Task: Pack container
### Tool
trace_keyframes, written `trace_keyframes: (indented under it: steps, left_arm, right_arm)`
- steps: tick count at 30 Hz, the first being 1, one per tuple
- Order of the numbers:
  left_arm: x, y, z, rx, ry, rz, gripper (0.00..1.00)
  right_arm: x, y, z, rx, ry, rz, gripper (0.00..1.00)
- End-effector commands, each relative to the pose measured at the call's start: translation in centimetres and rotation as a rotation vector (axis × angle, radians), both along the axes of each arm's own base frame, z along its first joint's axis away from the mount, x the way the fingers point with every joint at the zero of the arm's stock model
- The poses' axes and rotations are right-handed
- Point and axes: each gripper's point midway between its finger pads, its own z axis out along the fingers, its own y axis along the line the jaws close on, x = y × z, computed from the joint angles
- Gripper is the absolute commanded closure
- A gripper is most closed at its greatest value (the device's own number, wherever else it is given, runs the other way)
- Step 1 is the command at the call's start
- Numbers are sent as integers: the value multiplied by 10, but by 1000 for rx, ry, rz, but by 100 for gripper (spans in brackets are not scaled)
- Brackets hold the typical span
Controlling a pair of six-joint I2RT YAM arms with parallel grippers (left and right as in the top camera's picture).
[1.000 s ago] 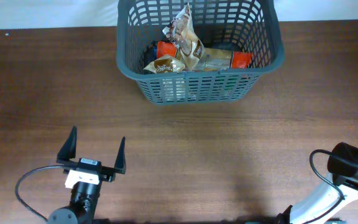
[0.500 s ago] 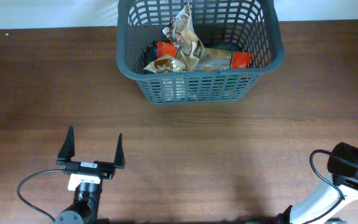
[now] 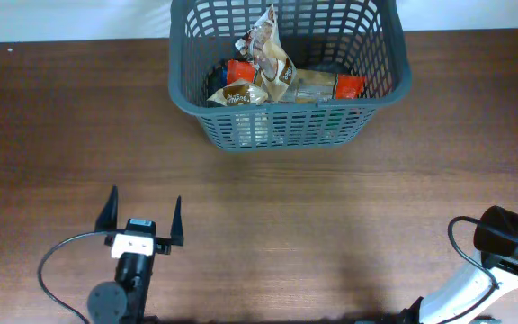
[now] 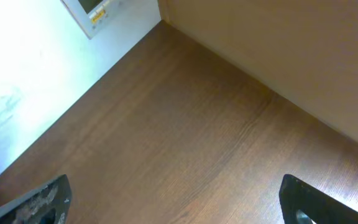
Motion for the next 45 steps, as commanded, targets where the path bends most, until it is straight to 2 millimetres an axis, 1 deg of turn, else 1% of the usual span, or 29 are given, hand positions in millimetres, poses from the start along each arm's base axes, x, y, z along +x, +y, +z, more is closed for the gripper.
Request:
trace_keyframes:
  steps: [1,3,9,45]
  left_arm:
    - [1,8,-22,11,78,38,1]
    - [1,11,-39,5,149,47,1]
    - [1,18,-40,5,151,92,1]
    - [1,18,-40,5,151,91,1]
  right_arm:
    - [-1,-1,2,-5,-5,-5,1]
    - [-1,-1,2,-5,-5,-5,1]
    - [-1,-1,2,-5,-5,-5,1]
    - [-1,-1,1,-4,-2,-5,1]
